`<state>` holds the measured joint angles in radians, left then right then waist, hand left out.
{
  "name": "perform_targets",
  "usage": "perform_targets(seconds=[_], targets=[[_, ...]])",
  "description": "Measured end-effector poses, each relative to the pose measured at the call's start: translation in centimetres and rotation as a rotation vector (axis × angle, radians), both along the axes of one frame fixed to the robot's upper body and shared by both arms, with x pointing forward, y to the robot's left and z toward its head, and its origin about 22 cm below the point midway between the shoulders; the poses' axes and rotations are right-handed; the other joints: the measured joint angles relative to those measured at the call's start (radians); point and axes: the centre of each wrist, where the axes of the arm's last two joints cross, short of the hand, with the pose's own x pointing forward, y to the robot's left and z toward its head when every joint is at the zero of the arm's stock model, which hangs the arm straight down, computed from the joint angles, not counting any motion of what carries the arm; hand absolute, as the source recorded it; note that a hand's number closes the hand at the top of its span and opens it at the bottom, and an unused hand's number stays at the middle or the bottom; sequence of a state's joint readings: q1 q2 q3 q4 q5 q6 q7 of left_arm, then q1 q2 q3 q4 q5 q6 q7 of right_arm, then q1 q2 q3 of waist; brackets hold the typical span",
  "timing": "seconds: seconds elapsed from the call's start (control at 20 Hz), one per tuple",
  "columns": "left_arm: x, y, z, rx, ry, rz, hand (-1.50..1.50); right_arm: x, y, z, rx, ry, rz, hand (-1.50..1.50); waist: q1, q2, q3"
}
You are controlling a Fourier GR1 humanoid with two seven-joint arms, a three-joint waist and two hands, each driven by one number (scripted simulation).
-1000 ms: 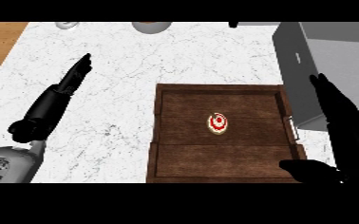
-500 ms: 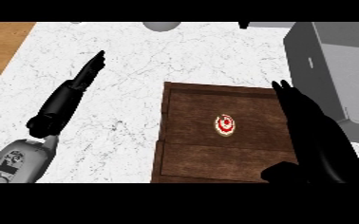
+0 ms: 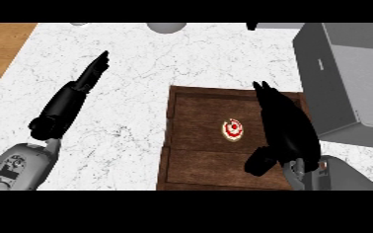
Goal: Pick the cupcake from the tray and place it in the cardboard box
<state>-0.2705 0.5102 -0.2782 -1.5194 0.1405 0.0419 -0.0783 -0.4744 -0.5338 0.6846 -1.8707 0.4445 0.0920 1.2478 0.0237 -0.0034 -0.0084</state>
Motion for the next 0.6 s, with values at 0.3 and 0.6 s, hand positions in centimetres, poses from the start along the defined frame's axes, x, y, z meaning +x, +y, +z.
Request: perform_targets(seconds=[0.3, 0.6], targets=[[0.0, 0.3, -0.2, -0.004, 0.003, 0.006, 0.00, 2.2, 2.4, -1.5, -0.036, 0.034, -0.021, -1.50, -0.010, -0.003, 0.001], [-0.2, 0.6, -0.7, -0.005, 0.003, 0.019, 0.00, 3.8, 5.1, -2.4, -0.066, 0.031, -0.037, -1.50, -0.019, -0.004, 0.003]])
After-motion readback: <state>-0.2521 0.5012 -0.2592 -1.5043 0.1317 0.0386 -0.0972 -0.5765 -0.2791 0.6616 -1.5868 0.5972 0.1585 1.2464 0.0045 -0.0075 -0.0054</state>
